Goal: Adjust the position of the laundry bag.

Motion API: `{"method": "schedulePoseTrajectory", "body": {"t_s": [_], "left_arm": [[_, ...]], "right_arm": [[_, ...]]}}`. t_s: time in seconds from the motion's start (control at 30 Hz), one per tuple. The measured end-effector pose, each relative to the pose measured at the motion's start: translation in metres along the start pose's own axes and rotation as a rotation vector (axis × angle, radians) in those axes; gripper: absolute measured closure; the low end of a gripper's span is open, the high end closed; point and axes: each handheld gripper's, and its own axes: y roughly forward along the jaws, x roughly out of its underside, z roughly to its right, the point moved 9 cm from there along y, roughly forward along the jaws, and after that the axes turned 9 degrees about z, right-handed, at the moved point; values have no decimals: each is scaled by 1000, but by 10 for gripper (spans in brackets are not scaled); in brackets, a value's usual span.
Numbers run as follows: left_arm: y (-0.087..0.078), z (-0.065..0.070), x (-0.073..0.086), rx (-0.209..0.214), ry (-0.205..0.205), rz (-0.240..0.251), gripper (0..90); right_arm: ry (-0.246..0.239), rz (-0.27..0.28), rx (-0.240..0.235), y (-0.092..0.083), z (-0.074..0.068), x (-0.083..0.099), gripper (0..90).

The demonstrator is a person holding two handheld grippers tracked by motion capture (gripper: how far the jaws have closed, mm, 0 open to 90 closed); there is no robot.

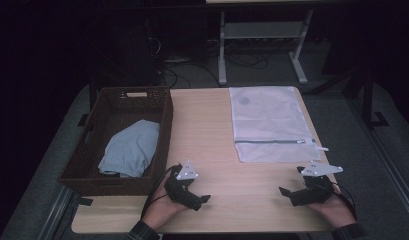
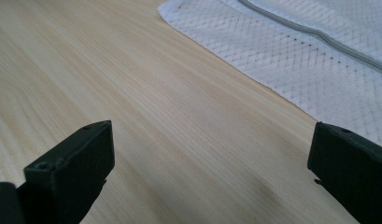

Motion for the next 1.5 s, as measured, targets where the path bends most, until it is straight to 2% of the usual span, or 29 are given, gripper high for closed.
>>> {"method": "schedulePoseTrajectory", "body": {"t_s": [0.1,0.33,0.8,0.83,1.17,1.37,1.5], "left_arm": [[0,-1,-2,-10,13,5,0],[1,-2,-2,-4,13,8,0],[3,-6,-2,1,-7,8,0],[3,-6,-3,2,-9,13,0],[4,-10,-5,-4,-9,23,0],[5,-10,-1,7,-5,16,0],[6,-14,-2,1,-19,22,0]], "right_arm": [[3,0,3,0,1,0,0],[4,5,-3,2,1,-3,0],[16,14,17,10,6,-13,1],[14,17,16,14,7,-15,28],[-11,19,33,32,15,-29,37],[3,19,32,40,18,-35,41],[4,22,34,45,22,-41,42]]}}
